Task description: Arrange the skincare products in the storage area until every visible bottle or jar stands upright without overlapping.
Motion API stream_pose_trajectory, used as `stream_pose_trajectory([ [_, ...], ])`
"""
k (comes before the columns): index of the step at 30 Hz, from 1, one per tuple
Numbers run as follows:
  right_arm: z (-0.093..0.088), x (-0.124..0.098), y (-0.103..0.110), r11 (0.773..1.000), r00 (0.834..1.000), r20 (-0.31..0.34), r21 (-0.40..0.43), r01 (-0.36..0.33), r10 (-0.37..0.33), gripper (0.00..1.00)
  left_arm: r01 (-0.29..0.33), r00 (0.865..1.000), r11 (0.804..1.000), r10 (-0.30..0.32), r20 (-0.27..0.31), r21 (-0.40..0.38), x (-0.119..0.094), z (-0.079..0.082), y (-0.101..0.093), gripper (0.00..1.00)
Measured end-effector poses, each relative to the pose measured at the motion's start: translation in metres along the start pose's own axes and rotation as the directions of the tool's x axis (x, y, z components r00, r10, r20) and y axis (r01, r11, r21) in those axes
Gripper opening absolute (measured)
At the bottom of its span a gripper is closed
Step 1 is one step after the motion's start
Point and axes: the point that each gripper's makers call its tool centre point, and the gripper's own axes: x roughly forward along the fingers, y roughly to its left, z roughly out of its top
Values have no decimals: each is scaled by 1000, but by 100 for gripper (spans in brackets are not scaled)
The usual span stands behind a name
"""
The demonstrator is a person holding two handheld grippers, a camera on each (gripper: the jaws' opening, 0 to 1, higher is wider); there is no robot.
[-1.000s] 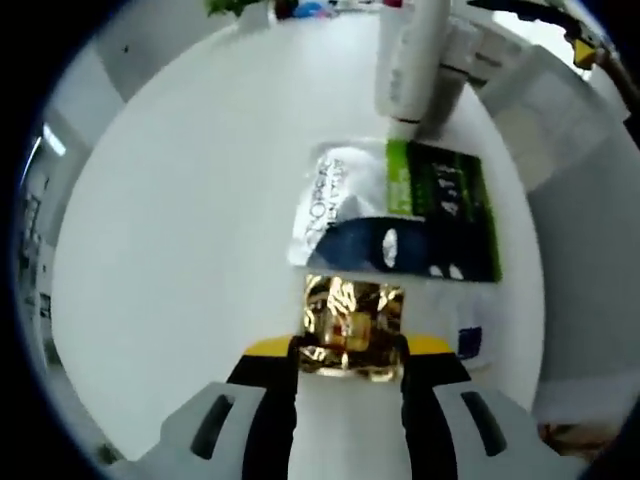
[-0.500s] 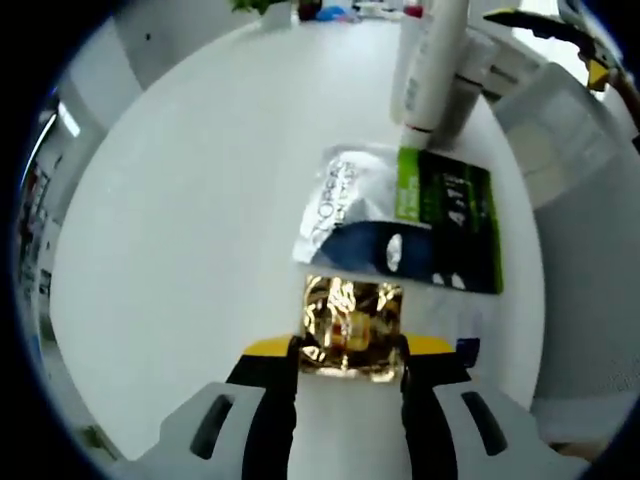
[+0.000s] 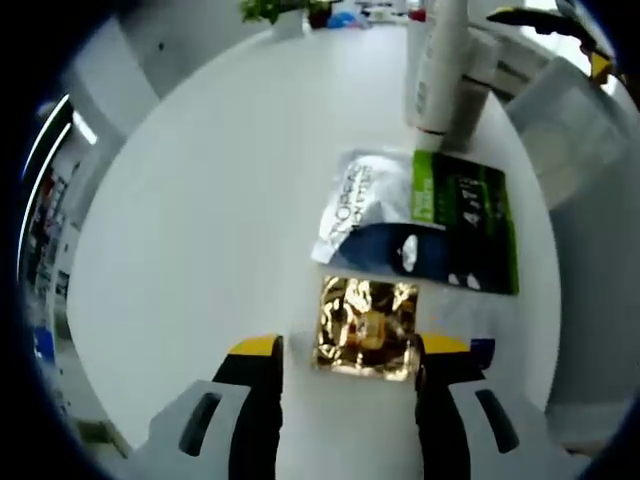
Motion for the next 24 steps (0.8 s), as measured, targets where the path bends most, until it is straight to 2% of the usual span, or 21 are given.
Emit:
stream_pose_trajectory([
  [16,-3,-1,-7,1000,1000,10,-11,-14,14,99,-22,1000,1000,22,-9,15,-3,-3,-6,51],
  [24,-3,-1,-6,1000,1000,8,-22,-22,22,99,-35,999,999,36,-21,21,-8,-12,-4,52],
])
